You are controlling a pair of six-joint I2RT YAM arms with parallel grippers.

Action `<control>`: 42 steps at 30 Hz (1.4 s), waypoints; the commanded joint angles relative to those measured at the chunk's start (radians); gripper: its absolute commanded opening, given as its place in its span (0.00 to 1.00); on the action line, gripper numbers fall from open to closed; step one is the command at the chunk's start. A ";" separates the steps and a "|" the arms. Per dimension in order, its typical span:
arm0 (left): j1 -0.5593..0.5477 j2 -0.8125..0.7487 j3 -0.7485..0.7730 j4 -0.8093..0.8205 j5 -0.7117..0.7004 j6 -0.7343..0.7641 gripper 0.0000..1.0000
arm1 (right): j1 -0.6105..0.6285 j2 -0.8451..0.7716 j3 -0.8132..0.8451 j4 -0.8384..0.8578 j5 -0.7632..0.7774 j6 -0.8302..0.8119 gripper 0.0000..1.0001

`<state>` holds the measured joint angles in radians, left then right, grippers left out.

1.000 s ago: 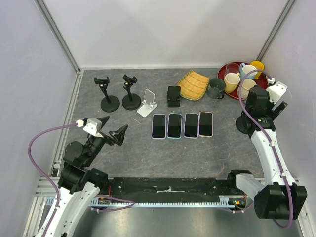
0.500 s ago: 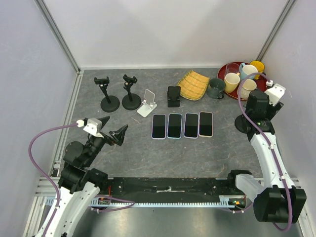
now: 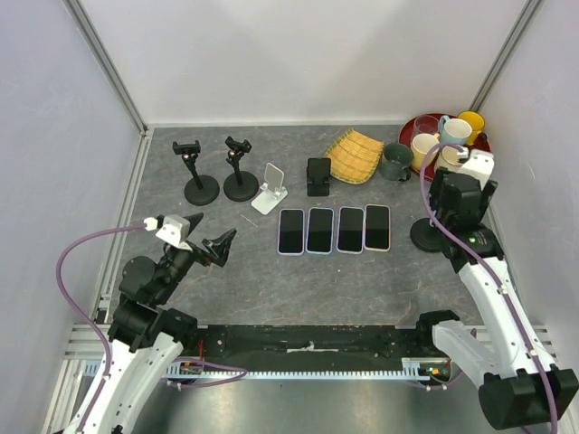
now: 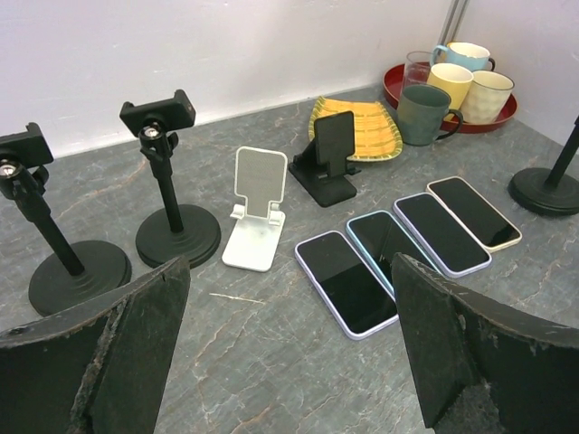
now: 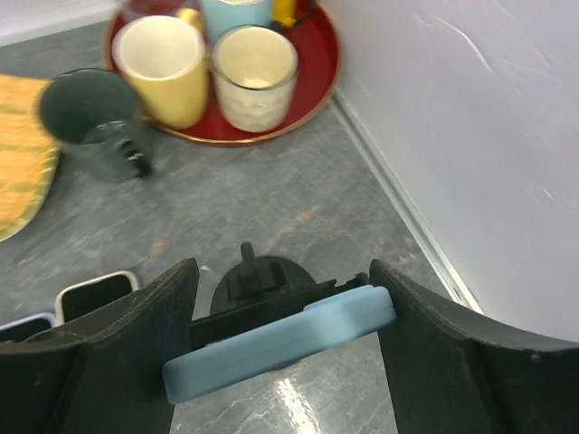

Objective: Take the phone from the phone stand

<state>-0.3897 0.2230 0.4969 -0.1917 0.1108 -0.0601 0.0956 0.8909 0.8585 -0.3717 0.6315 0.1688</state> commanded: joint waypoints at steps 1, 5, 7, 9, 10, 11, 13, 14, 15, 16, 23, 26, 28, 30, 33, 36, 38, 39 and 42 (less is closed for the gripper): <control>-0.003 0.019 -0.014 0.028 0.032 0.039 0.98 | 0.099 -0.055 0.134 0.051 -0.106 -0.112 0.22; -0.003 0.036 -0.017 0.031 0.006 0.013 1.00 | 0.157 -0.040 0.203 -0.019 -0.313 -0.117 0.20; -0.003 0.044 -0.024 0.041 0.018 0.005 1.00 | 0.193 -0.033 0.212 -0.023 -0.389 -0.111 0.20; -0.002 0.055 -0.027 0.054 0.029 -0.003 1.00 | 0.217 -0.024 0.226 -0.019 -0.508 -0.106 0.20; -0.003 0.056 -0.027 0.054 0.032 -0.003 1.00 | 0.246 -0.014 0.231 -0.018 -0.547 -0.104 0.20; -0.002 0.059 -0.029 0.055 0.029 -0.006 1.00 | 0.263 -0.007 0.241 -0.015 -0.576 -0.107 0.20; -0.002 0.073 -0.035 0.061 0.032 -0.010 1.00 | 0.326 0.011 0.255 -0.010 -0.630 -0.114 0.20; -0.001 0.078 -0.037 0.061 0.035 -0.010 1.00 | 0.351 0.020 0.255 -0.006 -0.666 -0.118 0.20; -0.001 0.087 -0.038 0.066 0.044 -0.010 1.00 | 0.377 0.026 0.258 -0.004 -0.693 -0.126 0.20; -0.001 0.101 -0.040 0.070 0.070 -0.007 1.00 | 0.433 0.039 0.257 0.004 -0.699 -0.127 0.20; -0.001 0.208 -0.046 0.083 0.204 0.020 0.97 | 0.699 0.112 0.211 0.169 -0.727 -0.081 0.20; -0.001 0.231 -0.044 0.084 0.227 0.031 0.95 | 0.797 0.158 0.198 0.230 -0.721 -0.084 0.20; -0.003 0.234 -0.046 0.084 0.228 0.036 0.94 | 0.854 0.197 0.191 0.246 -0.708 -0.104 0.20; -0.001 0.236 -0.049 0.084 0.234 0.042 0.94 | 0.891 0.221 0.180 0.269 -0.704 -0.118 0.20; -0.003 0.243 -0.050 0.090 0.256 0.049 0.93 | 0.905 0.229 0.139 0.316 -0.717 -0.124 0.21; -0.003 0.257 -0.054 0.103 0.302 0.059 0.91 | 0.908 0.226 0.100 0.340 -0.730 -0.130 0.22; -0.003 0.265 -0.057 0.115 0.337 0.059 0.88 | 0.911 0.227 0.086 0.330 -0.736 -0.146 0.23; -0.003 0.274 -0.057 0.117 0.372 0.059 0.87 | 0.914 0.227 0.082 0.326 -0.743 -0.149 0.25; -0.003 0.294 -0.060 0.130 0.449 0.092 0.84 | 0.912 0.223 0.082 0.295 -0.750 -0.161 0.36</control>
<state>-0.3897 0.4931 0.4458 -0.1181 0.4141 -0.0338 1.0042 1.1416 0.9382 -0.1478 -0.0982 0.0341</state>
